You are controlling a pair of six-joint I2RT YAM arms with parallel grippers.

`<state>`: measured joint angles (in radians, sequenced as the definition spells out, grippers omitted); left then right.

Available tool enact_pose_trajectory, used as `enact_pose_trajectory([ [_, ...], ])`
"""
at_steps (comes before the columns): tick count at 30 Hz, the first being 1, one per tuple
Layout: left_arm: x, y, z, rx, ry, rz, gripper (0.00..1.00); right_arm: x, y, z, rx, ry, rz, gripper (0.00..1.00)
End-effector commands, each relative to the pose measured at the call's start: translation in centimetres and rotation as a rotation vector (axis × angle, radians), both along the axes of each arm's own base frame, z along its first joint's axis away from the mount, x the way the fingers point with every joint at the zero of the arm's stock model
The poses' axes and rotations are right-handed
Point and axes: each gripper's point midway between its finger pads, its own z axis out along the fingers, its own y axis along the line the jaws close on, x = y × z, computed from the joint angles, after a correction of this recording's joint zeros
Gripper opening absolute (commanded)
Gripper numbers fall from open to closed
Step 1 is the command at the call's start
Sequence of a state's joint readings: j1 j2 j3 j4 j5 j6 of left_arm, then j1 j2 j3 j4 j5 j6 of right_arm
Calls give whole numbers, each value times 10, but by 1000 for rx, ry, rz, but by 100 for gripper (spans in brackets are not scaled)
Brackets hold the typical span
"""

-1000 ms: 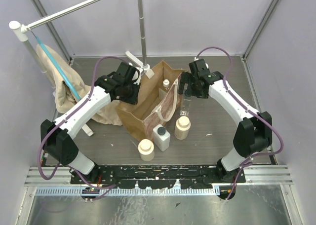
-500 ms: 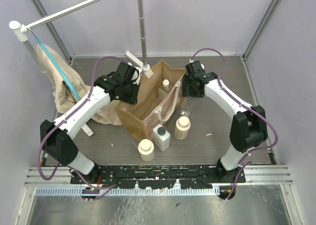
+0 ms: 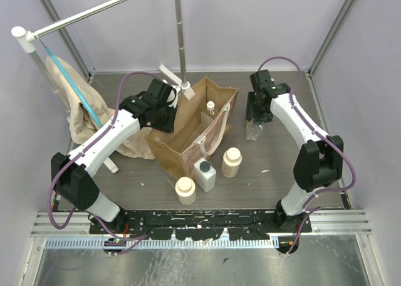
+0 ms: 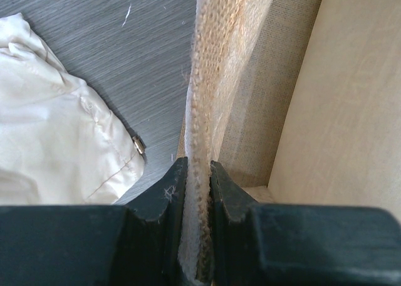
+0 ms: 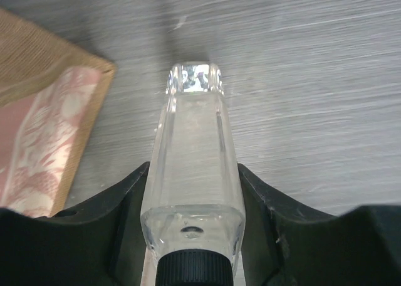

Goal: Place the personal care products into the canvas bag

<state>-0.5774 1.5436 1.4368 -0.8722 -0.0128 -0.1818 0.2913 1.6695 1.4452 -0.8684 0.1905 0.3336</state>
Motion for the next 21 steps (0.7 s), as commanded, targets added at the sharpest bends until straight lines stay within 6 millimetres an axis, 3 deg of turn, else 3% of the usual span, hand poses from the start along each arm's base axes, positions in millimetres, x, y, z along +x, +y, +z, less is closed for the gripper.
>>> enact_pose_trajectory([
  [1,-6,4,-4,10,25,-18,4,24,-51,101,-51,-243,-75,1],
  [4,-6,4,-6,11,31,-13,4,37,-54,158,-46,-378,-50,1],
  [10,-3,3,-5,6,21,-7,4,54,-31,252,37,-629,85,1],
  [15,-3,3,-6,2,24,-2,4,60,-17,315,93,-826,160,1],
  [18,-3,3,-6,3,25,3,4,54,3,355,184,-940,241,1],
  [21,-2,4,-6,1,21,11,4,44,24,377,290,-998,333,0],
])
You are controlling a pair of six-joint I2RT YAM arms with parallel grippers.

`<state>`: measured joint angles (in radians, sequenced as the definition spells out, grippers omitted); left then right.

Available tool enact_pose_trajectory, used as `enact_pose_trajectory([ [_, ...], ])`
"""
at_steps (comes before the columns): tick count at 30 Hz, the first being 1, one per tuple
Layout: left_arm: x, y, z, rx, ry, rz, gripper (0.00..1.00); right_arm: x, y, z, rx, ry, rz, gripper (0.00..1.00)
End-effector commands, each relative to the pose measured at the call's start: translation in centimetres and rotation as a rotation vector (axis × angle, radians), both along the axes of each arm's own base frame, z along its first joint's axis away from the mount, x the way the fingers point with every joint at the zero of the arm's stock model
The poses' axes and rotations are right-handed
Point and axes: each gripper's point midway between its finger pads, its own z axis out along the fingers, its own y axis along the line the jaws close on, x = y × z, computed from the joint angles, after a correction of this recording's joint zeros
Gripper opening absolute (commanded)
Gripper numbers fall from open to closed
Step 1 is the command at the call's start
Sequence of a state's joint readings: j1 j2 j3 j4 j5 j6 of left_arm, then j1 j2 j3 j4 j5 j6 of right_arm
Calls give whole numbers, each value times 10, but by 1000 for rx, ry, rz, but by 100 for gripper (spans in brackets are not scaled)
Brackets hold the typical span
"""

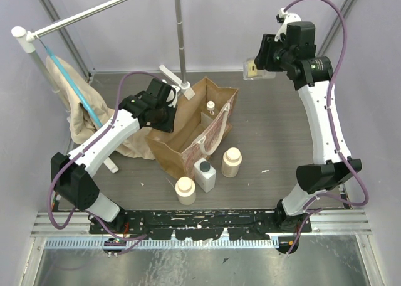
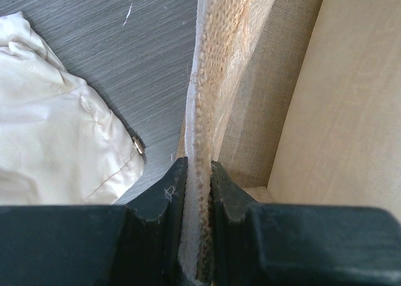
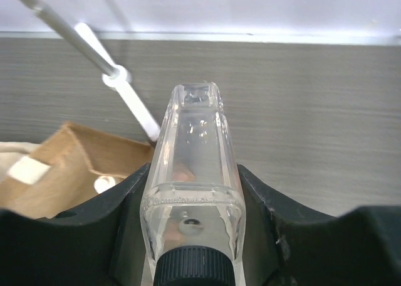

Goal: Place the personal care products into the canvas bag

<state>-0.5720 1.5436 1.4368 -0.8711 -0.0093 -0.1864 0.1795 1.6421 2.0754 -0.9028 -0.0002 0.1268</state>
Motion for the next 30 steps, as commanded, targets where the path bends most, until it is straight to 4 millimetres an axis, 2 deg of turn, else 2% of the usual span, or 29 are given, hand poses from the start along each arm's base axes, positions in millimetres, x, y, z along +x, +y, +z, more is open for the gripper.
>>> enact_pose_trajectory([
  [1,-3,3,-6,6,19,6,4,-24,37,136,172,-415,208,1],
  [11,-4,6,-8,10,20,28,4,-69,111,147,224,-449,465,0],
  [14,-2,8,-8,23,12,33,4,-73,130,144,252,-422,505,1],
  [17,-3,10,-7,26,6,34,4,-74,148,127,247,-351,534,1],
  [19,-3,11,-5,27,-2,37,4,-73,159,108,236,-286,540,1],
  [23,-3,18,-1,49,-9,59,4,-71,169,72,204,-159,522,1],
  [30,0,30,9,105,-30,90,4,-67,180,22,182,17,477,1],
])
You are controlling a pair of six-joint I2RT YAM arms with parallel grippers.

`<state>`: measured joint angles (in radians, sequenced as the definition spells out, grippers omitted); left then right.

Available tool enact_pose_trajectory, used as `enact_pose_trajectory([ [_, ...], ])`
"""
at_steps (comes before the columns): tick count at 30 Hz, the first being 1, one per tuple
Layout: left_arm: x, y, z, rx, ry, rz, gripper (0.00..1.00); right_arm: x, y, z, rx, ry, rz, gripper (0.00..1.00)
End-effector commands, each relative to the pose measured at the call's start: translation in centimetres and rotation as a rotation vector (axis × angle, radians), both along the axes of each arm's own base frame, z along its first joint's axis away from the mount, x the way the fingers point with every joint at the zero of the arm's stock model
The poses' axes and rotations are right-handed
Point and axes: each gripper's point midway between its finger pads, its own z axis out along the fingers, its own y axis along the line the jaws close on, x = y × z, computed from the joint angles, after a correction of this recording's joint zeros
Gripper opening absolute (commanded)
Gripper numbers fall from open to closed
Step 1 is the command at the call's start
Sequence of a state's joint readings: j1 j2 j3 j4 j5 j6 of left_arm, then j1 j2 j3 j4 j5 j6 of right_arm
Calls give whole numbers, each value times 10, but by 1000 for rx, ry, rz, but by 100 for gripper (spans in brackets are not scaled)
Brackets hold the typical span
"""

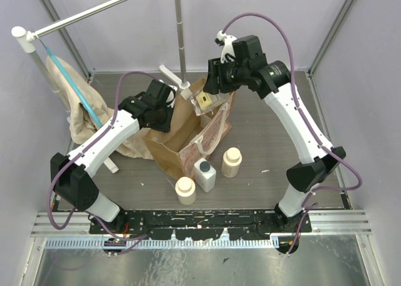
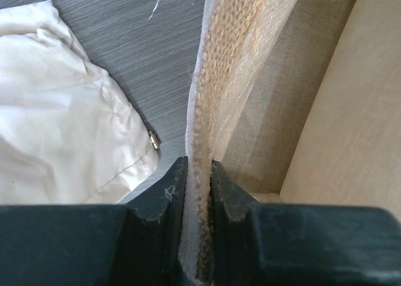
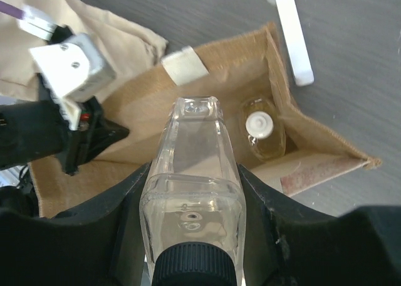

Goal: Place the personal care products into the canvas bag

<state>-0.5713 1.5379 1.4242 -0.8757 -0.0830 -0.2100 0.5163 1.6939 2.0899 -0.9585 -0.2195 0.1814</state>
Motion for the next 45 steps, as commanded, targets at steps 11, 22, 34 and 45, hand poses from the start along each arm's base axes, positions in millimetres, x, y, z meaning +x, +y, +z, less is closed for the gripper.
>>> enact_pose_trajectory([
  [11,-3,17,15,51,-16,36,4,21,47,-2,9,-21,-82,0],
  [22,-3,13,18,22,-23,44,4,35,44,-54,-183,41,-159,1],
  [34,0,11,14,9,-32,56,4,45,45,-116,-323,98,-124,1],
  [45,1,8,10,0,-27,55,4,50,45,-162,-404,155,-117,1],
])
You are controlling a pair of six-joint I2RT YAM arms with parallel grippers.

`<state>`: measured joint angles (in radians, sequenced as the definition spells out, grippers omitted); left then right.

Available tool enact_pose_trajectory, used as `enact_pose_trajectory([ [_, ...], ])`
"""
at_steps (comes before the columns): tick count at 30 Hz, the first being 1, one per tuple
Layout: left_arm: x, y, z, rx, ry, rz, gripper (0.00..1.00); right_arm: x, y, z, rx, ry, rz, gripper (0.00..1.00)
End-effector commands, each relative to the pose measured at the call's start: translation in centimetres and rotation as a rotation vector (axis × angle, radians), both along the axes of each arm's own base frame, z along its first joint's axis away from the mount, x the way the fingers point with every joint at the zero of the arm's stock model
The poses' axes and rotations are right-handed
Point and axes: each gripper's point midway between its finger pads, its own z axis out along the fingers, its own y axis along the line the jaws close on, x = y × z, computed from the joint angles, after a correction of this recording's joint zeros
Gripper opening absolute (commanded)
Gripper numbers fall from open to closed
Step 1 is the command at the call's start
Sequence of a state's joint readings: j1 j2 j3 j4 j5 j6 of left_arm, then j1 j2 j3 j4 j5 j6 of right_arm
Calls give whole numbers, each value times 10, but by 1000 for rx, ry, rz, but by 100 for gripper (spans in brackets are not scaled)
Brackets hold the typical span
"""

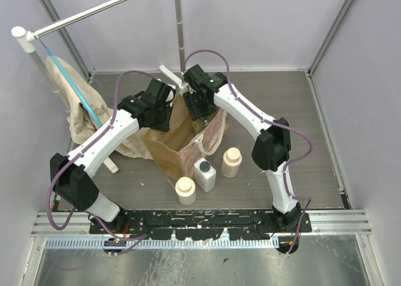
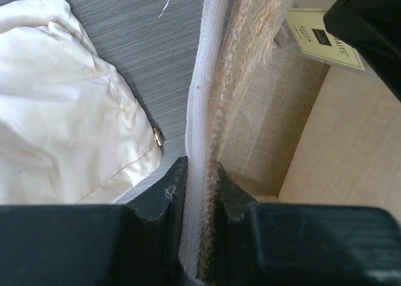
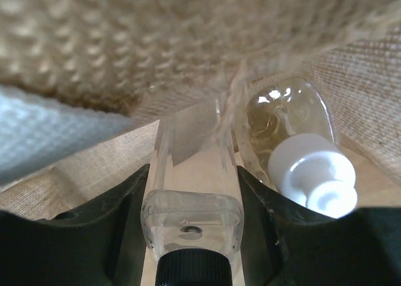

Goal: Place the personal care products into the canvas bag

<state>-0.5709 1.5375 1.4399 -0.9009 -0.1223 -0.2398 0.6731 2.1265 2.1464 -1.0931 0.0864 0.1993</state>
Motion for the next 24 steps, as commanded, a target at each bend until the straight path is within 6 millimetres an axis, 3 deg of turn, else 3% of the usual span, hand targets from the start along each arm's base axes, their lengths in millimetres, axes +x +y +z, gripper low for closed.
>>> enact_pose_trajectory([
  [1,1,1,6,-18,-23,8,4,27,3,33,39,-156,-21,1],
  [4,1,0,4,-17,-17,4,4,29,4,32,35,-160,-25,2],
  [5,1,0,3,-15,-15,4,4,30,4,33,38,-162,-26,8],
  [9,3,0,-2,-12,-15,3,5,32,8,47,74,-193,-27,49],
  [11,4,-1,-4,-9,-15,3,4,33,9,56,89,-210,-29,60],
  [19,4,-2,-9,-13,-11,2,5,32,12,109,176,-329,-17,77],
  [24,4,-2,-11,-10,-8,5,5,26,-4,147,197,-421,-51,82],
])
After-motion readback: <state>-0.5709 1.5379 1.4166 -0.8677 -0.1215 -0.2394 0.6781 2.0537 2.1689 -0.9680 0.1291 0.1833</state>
